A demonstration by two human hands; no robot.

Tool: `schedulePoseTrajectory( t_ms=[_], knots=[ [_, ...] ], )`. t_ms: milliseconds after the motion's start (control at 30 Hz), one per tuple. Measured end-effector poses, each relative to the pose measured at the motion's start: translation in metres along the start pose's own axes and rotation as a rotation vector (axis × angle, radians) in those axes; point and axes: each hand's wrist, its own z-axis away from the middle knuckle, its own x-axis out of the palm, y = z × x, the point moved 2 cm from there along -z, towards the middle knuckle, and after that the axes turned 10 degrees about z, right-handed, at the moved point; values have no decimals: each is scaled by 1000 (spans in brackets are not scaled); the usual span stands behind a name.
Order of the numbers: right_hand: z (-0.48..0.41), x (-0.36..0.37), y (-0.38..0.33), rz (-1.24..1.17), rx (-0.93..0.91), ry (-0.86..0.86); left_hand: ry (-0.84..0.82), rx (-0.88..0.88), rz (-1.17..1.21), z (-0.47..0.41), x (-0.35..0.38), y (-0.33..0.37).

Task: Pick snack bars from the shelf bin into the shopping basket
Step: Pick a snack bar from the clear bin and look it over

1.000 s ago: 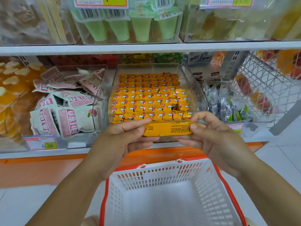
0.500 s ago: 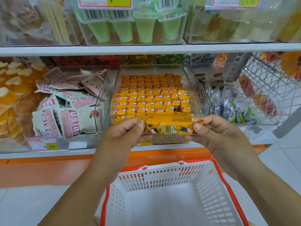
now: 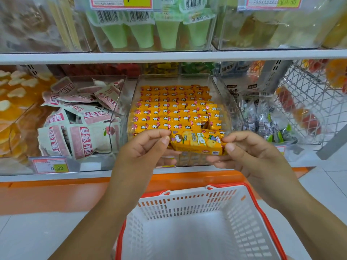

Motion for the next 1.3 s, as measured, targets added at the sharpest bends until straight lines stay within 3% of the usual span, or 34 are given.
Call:
schedulePoseTrajectory(
  t_ms=[200, 633, 767, 1000, 1300],
  knots=[
    [0, -2, 0, 36, 25, -53, -26, -46, 12, -5, -6, -3],
    [2, -4, 0, 272, 2, 114, -58, -108, 101, -3, -6, 2],
    [-1, -6, 3, 186, 17, 125, -136, -123, 121, 1, -4, 3],
    [1, -3, -1, 48, -30, 68, -41, -60, 71, -3, -7, 0],
    [-1, 3, -3, -81, 54, 26, -7, -55, 62, -4, -2, -5]
  ],
)
